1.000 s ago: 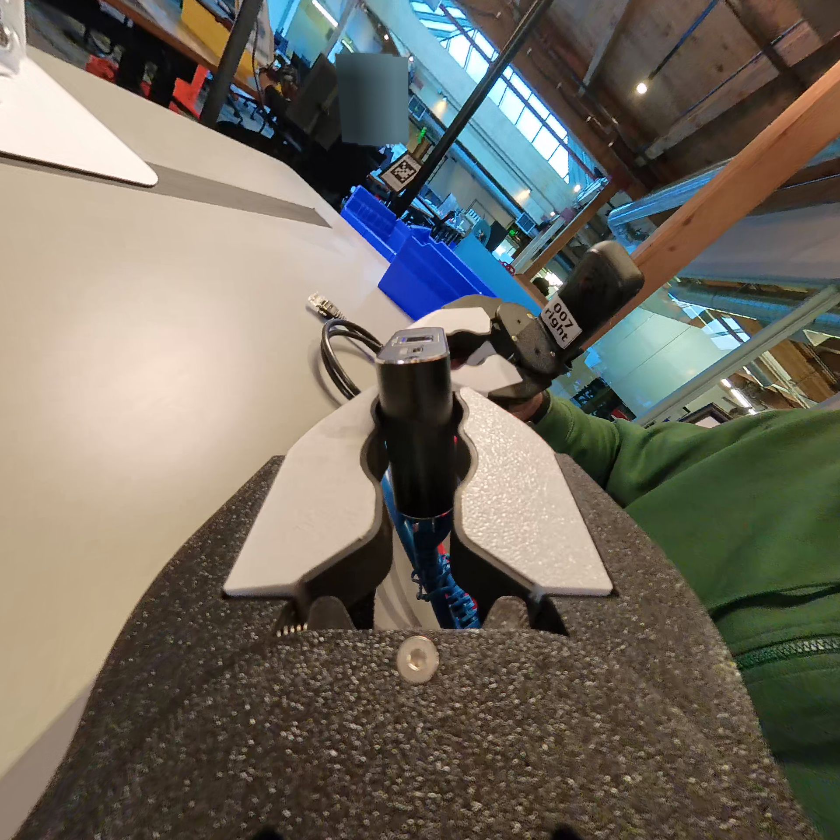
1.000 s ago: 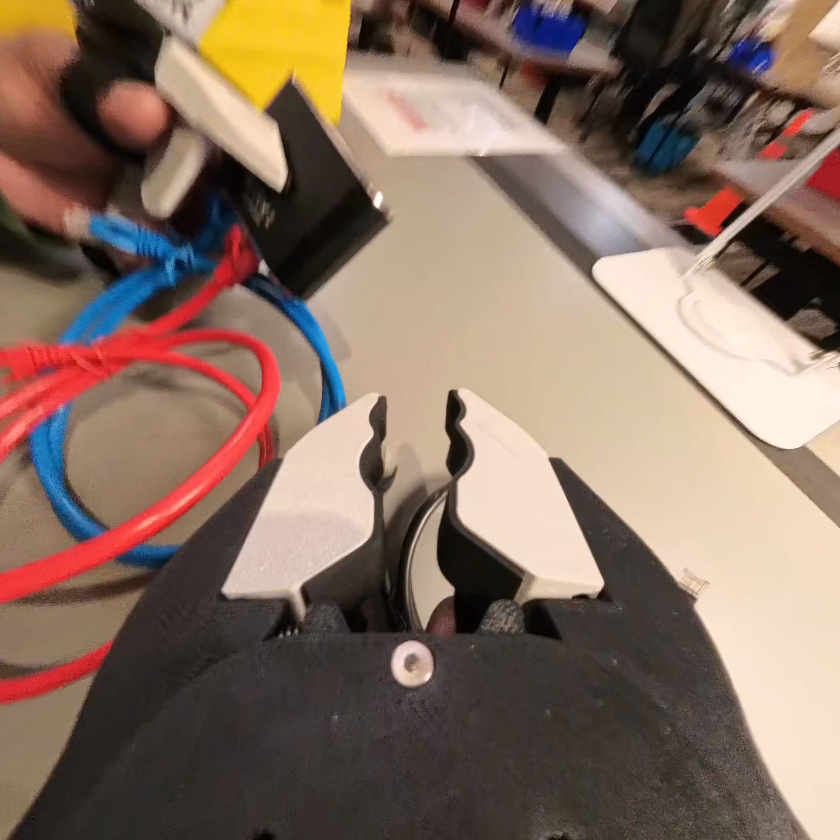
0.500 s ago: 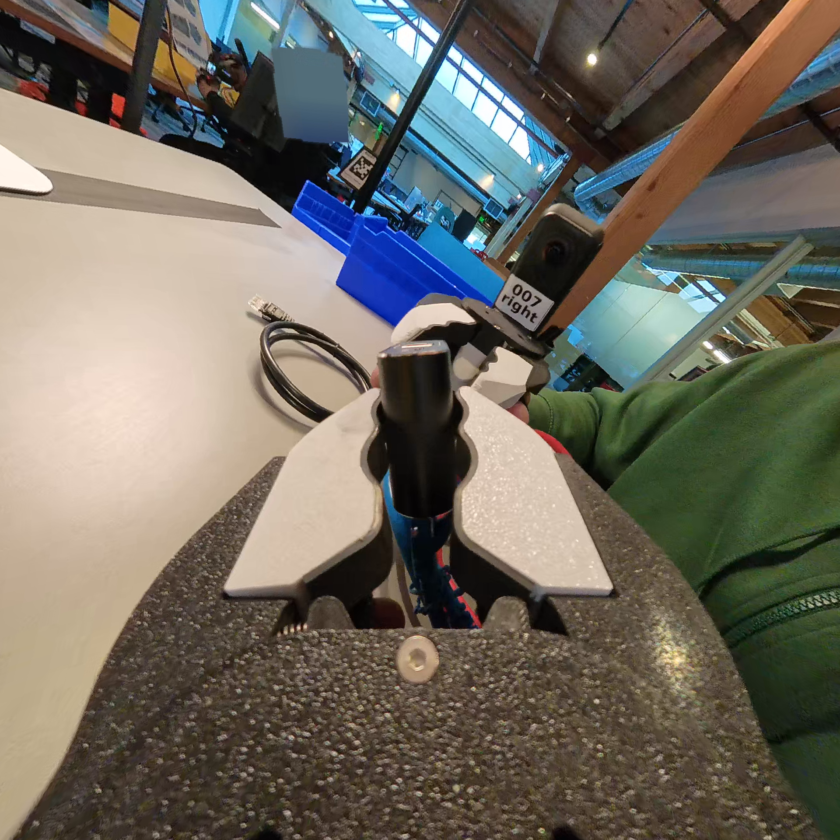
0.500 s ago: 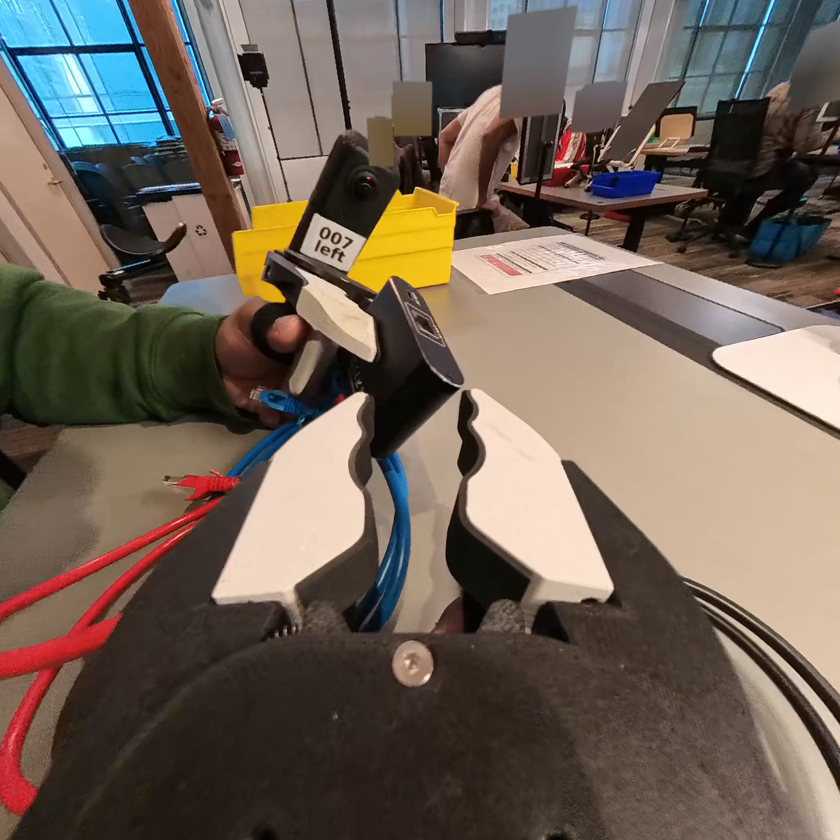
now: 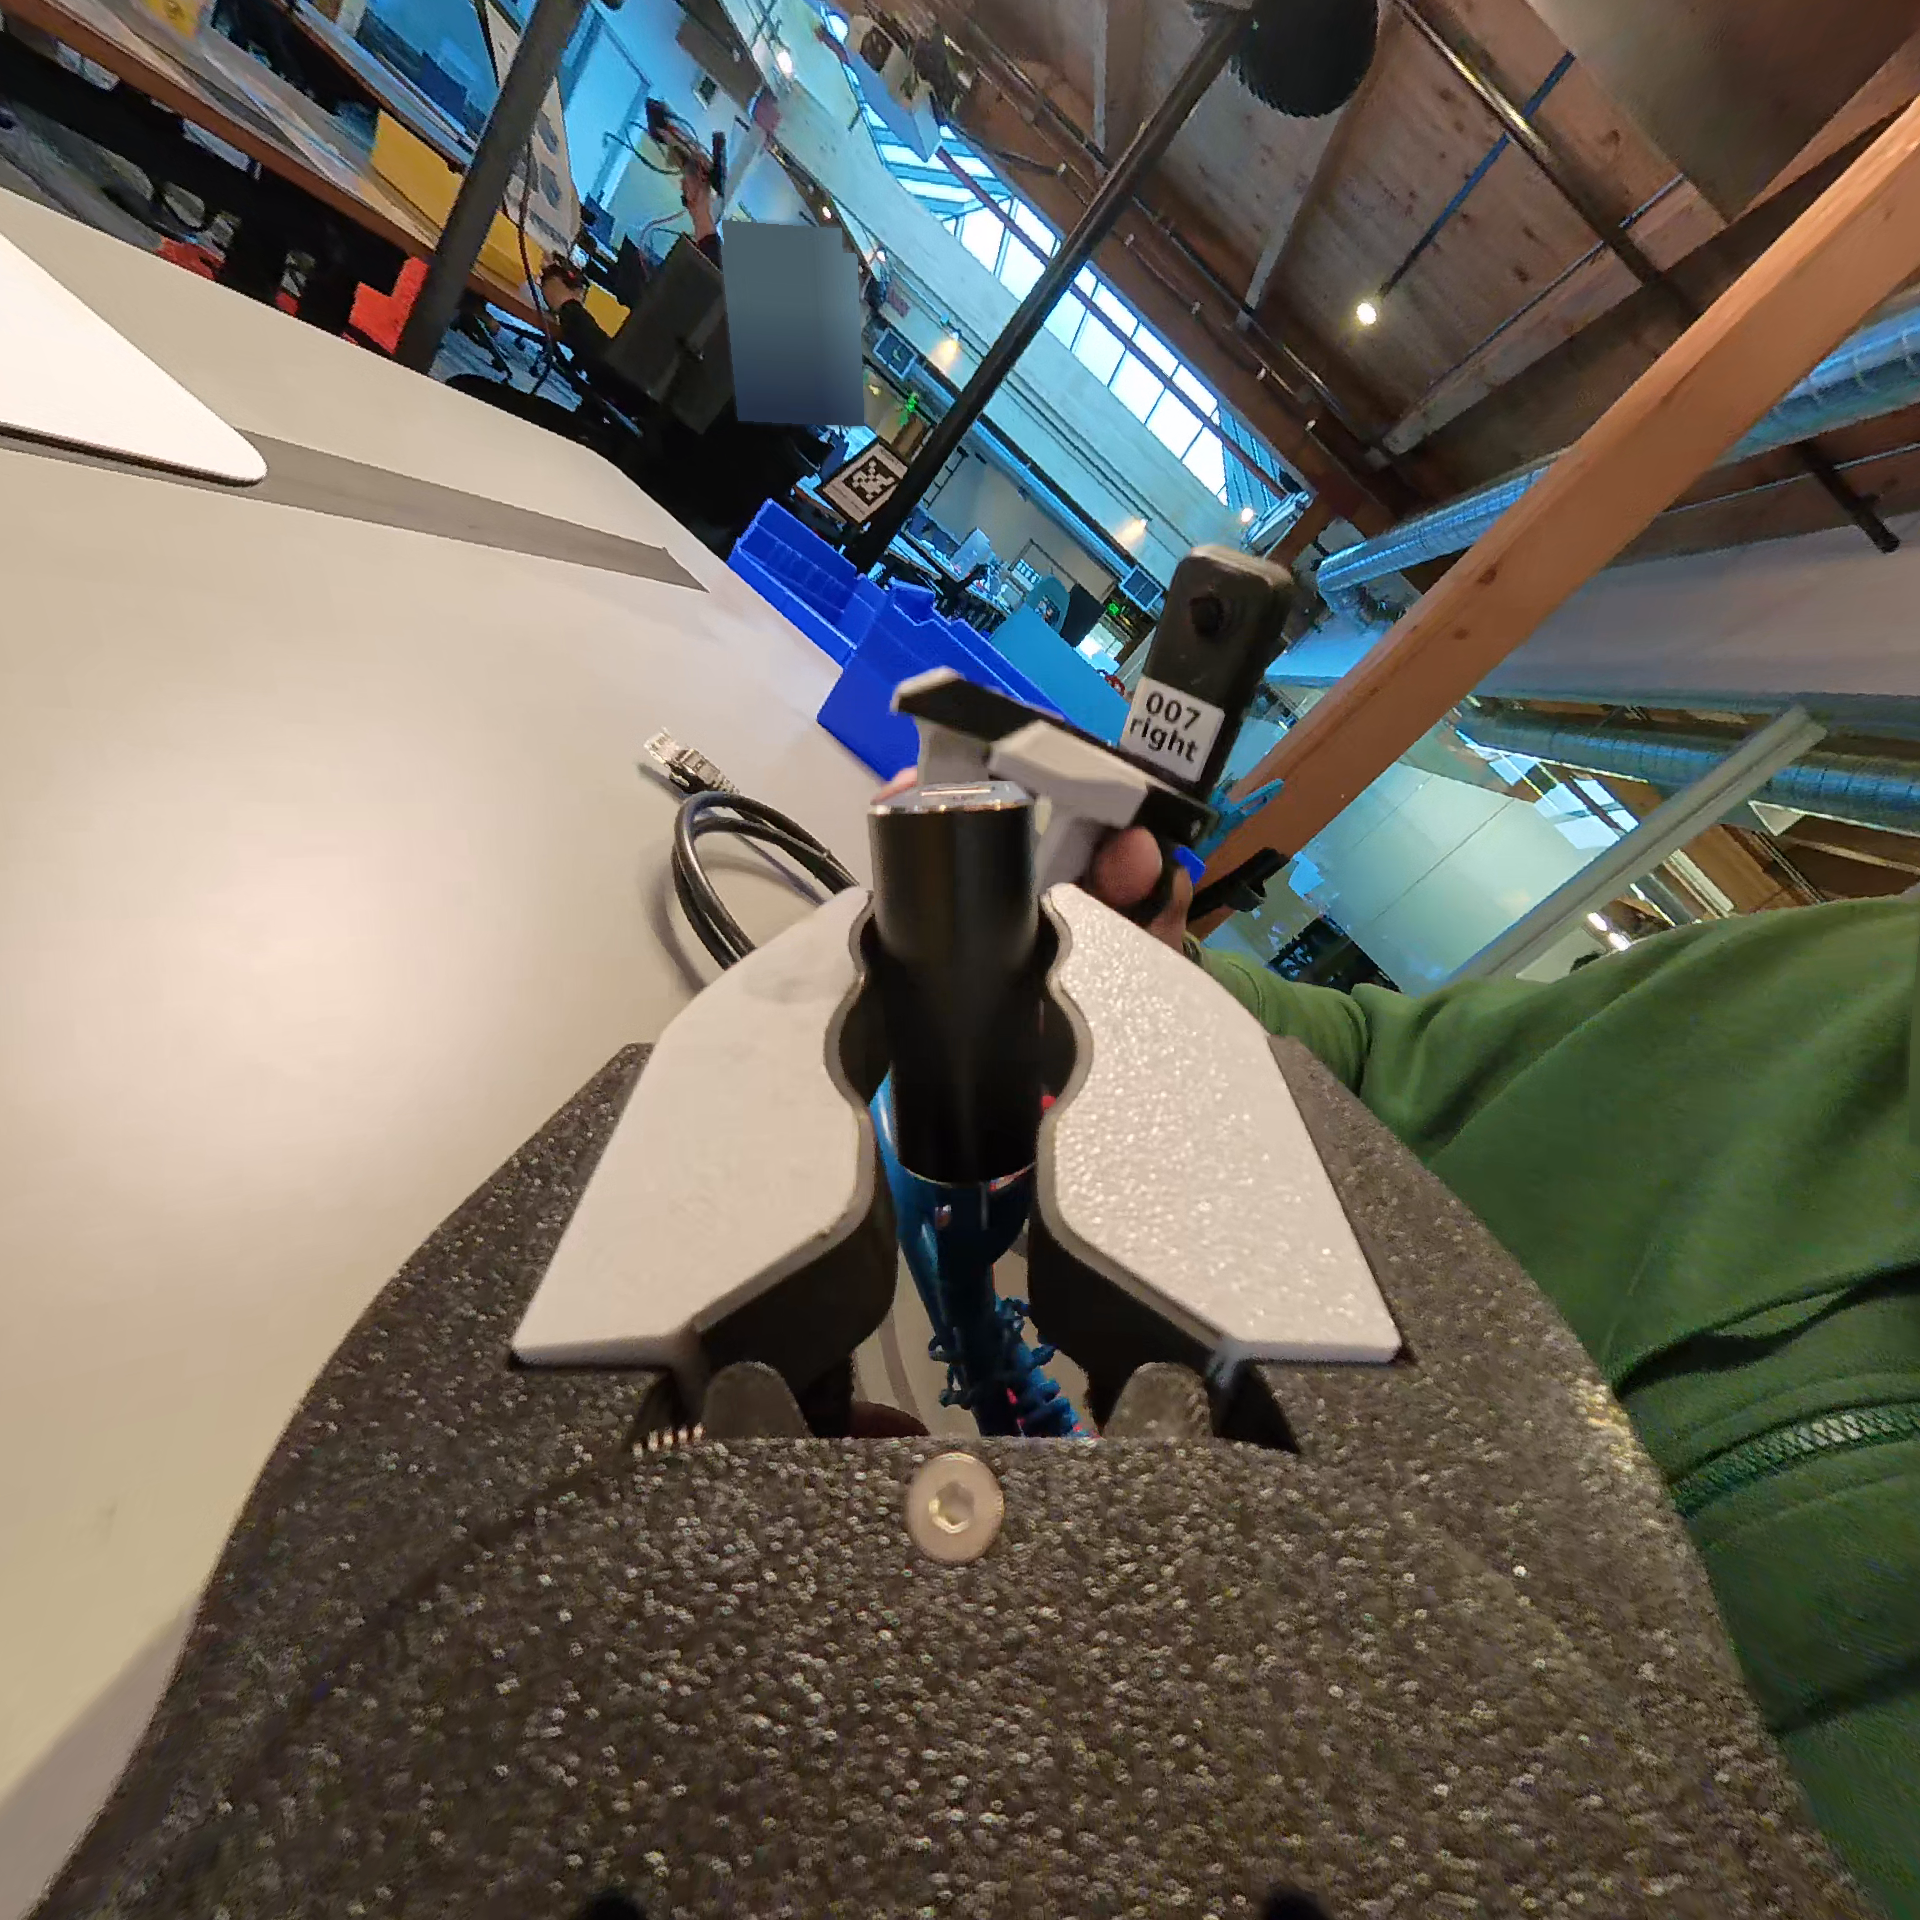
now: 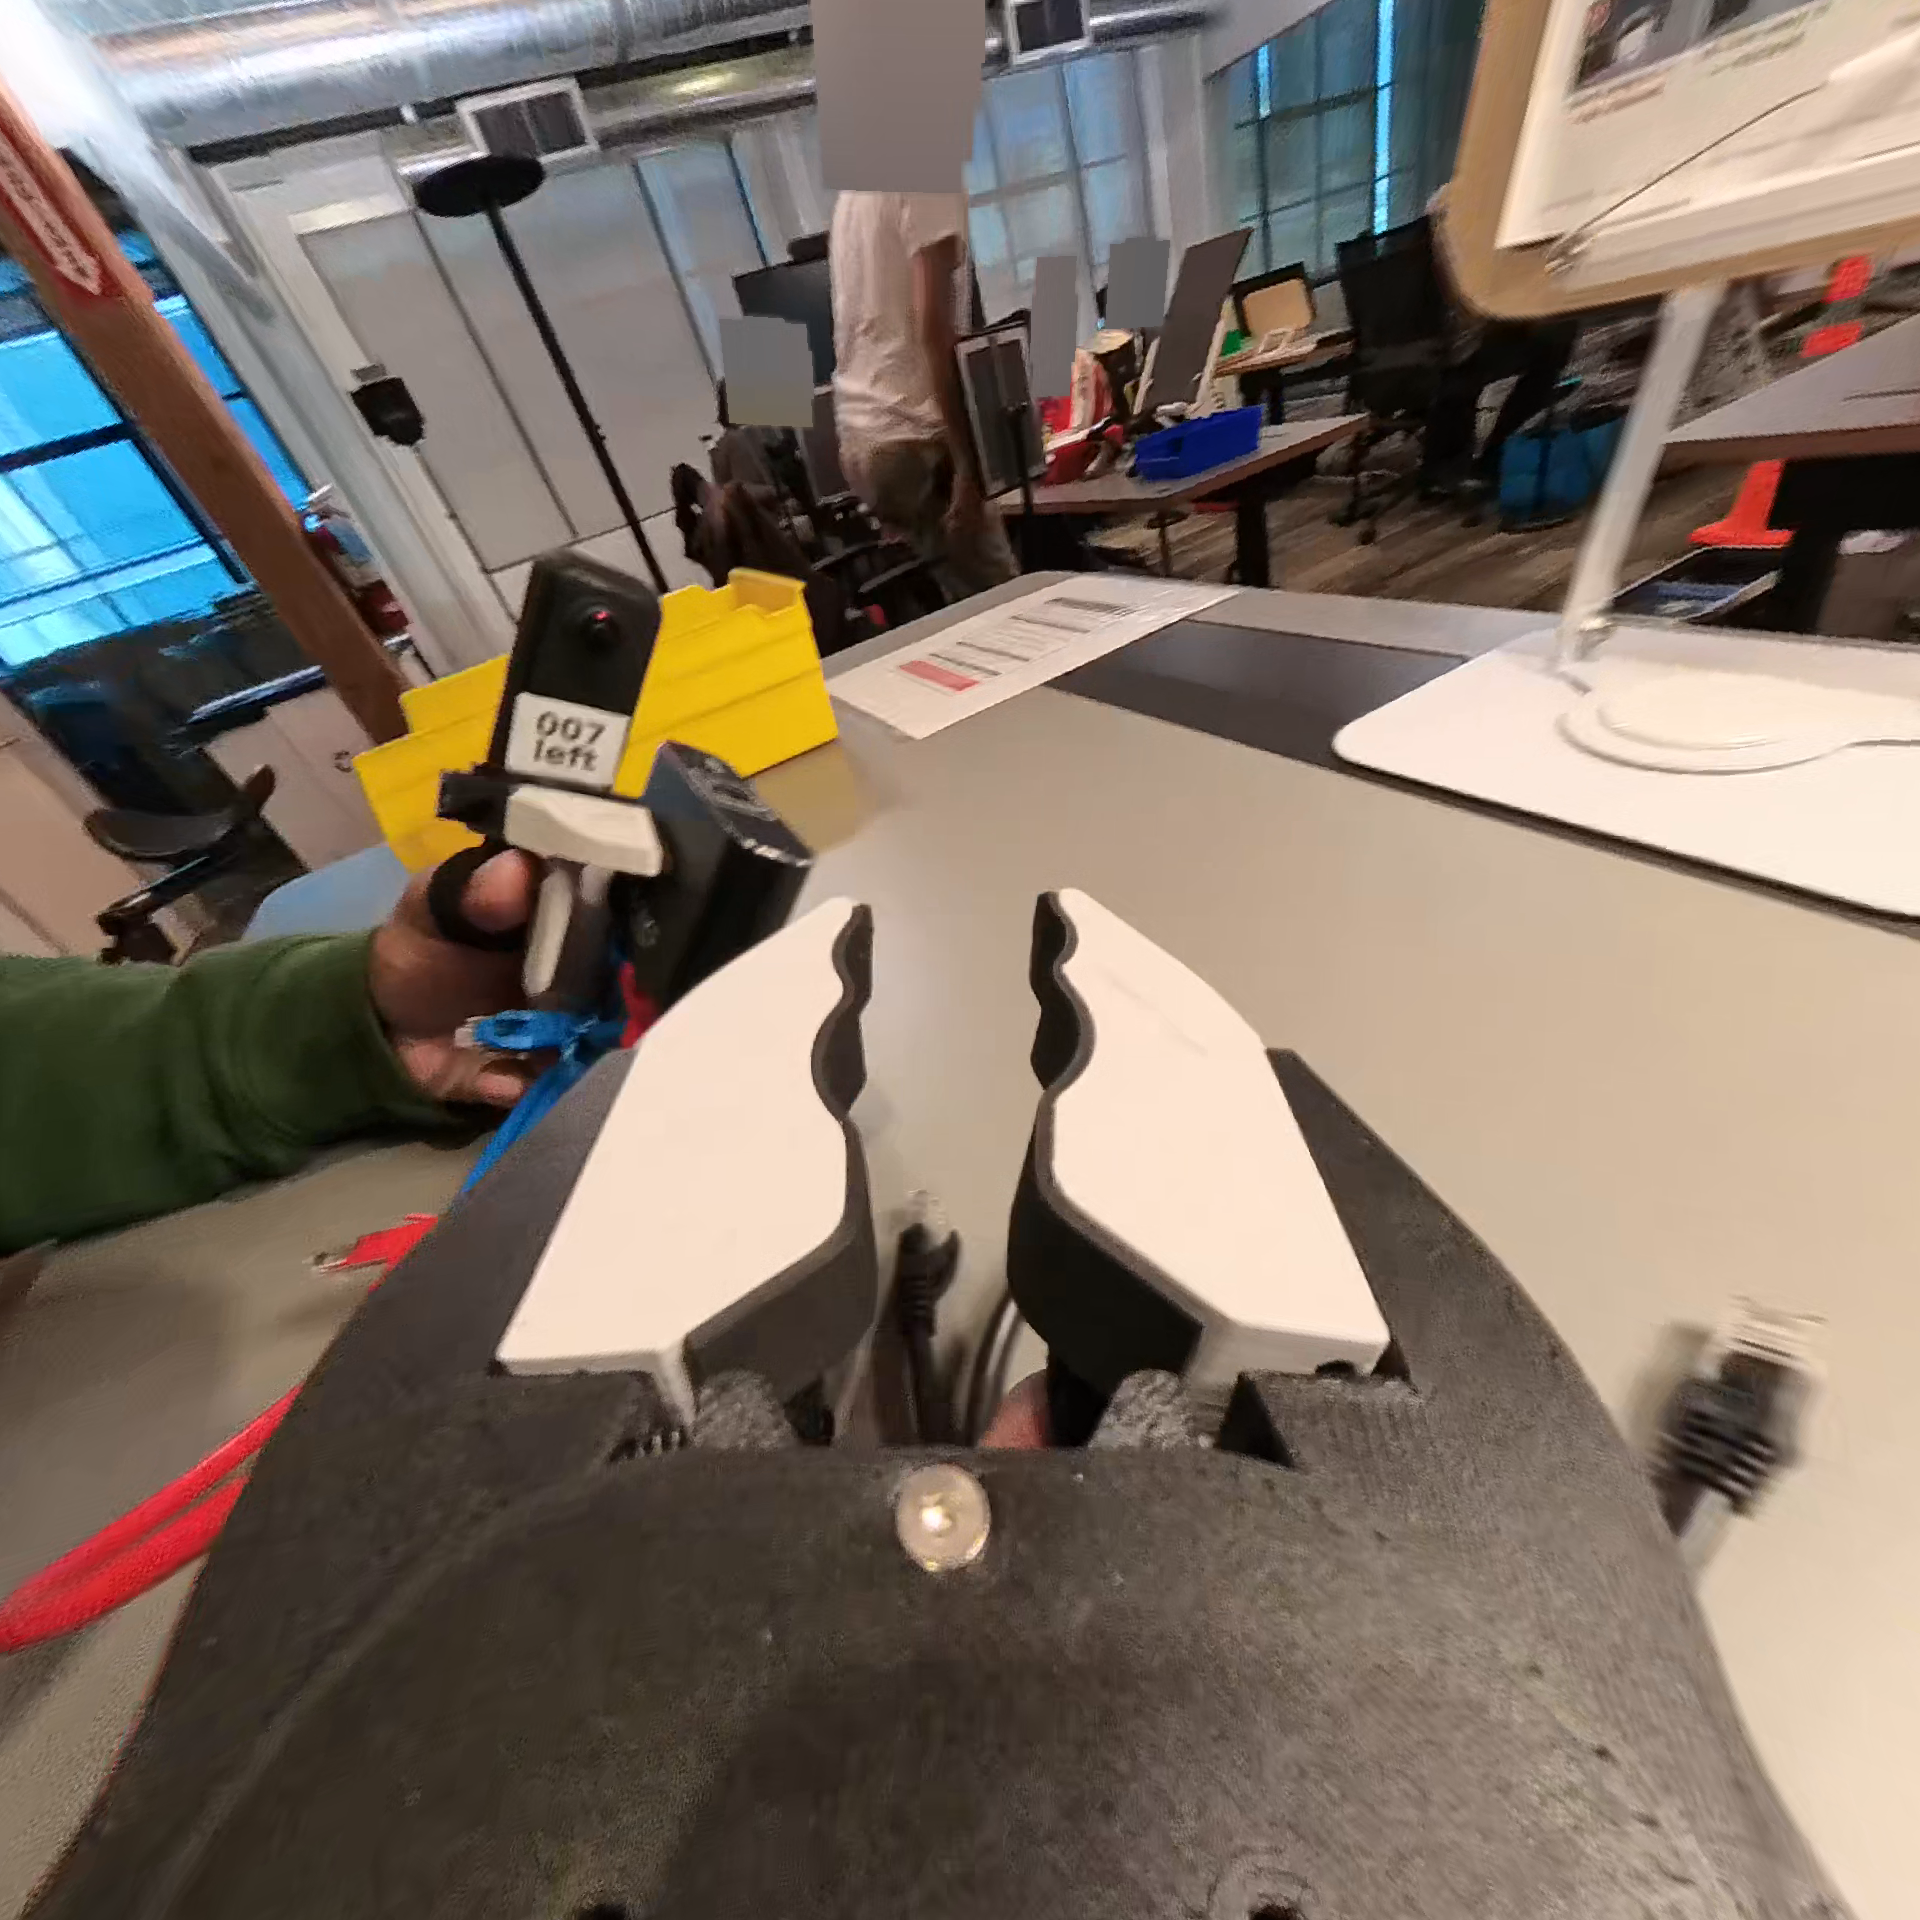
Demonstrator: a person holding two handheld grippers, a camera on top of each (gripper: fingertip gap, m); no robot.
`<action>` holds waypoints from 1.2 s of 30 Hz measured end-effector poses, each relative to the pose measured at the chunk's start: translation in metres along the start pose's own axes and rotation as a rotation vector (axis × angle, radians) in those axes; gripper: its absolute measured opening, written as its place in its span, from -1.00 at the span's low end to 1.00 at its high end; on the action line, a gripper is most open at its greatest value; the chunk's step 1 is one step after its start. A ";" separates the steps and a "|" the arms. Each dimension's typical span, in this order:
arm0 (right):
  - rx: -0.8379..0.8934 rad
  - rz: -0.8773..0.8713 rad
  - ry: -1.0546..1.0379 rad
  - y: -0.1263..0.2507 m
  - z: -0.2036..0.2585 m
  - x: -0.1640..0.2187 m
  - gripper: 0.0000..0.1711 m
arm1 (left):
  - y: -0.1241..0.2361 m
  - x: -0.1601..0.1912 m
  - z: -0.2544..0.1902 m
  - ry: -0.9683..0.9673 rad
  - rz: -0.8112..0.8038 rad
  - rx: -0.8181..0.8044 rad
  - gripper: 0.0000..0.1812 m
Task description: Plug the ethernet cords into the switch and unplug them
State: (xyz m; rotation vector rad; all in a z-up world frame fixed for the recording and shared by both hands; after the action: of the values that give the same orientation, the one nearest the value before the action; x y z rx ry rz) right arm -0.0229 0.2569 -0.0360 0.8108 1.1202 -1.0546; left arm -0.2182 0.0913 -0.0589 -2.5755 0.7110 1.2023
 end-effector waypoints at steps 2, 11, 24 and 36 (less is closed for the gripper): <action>-0.049 0.039 0.015 -0.011 0.009 0.008 -0.65 | -0.004 0.000 0.000 0.003 -0.018 -0.005 -0.72; -0.196 0.089 -0.037 -0.018 0.016 0.013 -0.66 | -0.021 0.000 -0.010 -0.029 -0.062 0.005 -0.72; -0.395 0.151 -0.011 -0.009 0.015 0.011 -0.71 | -0.031 0.002 -0.032 -0.184 0.104 0.012 -0.72; -0.384 0.227 0.003 -0.017 0.019 0.016 -0.72 | -0.028 0.008 -0.029 -0.269 0.217 -0.023 -0.70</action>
State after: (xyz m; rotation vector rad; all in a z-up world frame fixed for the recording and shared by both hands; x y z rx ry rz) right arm -0.0319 0.2300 -0.0463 0.6135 1.1569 -0.6228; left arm -0.1805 0.1021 -0.0465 -2.3346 0.9352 1.5918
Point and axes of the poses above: each gripper's, where its closed fingertips meet, y back along the fingers, x out of its underside, z = x × y across the jaws, the point moved 10 cm from there along y, back along the fingers, and after that the axes turned 9 degrees about -x, right-handed, at the moved point
